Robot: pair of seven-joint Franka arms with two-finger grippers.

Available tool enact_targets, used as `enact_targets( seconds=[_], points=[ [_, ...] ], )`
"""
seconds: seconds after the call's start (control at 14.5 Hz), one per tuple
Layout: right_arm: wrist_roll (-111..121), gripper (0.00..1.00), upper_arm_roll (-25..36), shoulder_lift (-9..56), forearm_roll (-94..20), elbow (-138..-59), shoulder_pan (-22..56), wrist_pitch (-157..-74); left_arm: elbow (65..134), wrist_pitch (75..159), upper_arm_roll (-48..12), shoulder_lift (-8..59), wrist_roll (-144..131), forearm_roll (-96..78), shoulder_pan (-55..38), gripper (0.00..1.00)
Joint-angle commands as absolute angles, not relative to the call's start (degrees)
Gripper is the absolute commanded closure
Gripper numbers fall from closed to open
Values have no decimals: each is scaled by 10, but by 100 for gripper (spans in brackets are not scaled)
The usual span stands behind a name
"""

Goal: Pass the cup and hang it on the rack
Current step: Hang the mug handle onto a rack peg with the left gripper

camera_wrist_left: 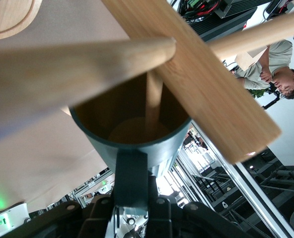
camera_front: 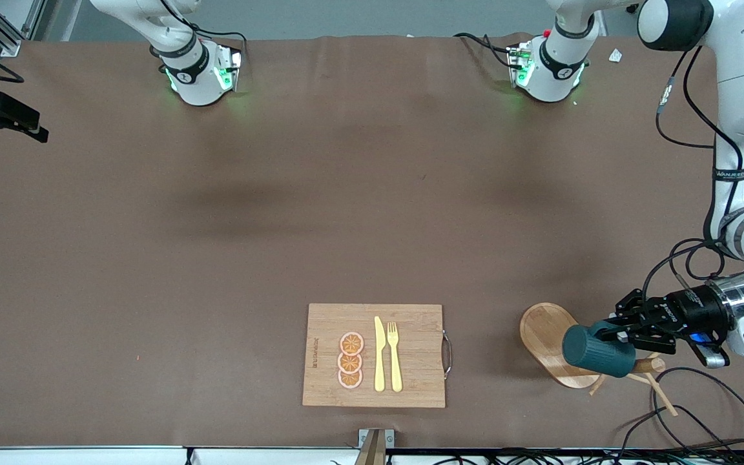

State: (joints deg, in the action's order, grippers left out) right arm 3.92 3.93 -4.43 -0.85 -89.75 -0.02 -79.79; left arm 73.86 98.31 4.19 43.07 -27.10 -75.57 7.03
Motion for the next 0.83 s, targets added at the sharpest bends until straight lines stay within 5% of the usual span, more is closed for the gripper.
enact_targets(
  seconds=[0.0, 0.55, 0.76],
  points=[
    [33, 0, 39, -65, -14, -918, 1, -802, 730, 976, 40, 439, -262, -771, 75, 99],
    [33, 0, 39, -64, -14, -918, 1, -802, 729, 978, 40, 441, -258, -771, 79, 95],
    [33, 0, 39, -65, -14, -918, 1, -802, 729, 979, 40, 442, -257, -772, 80, 74]
  ],
)
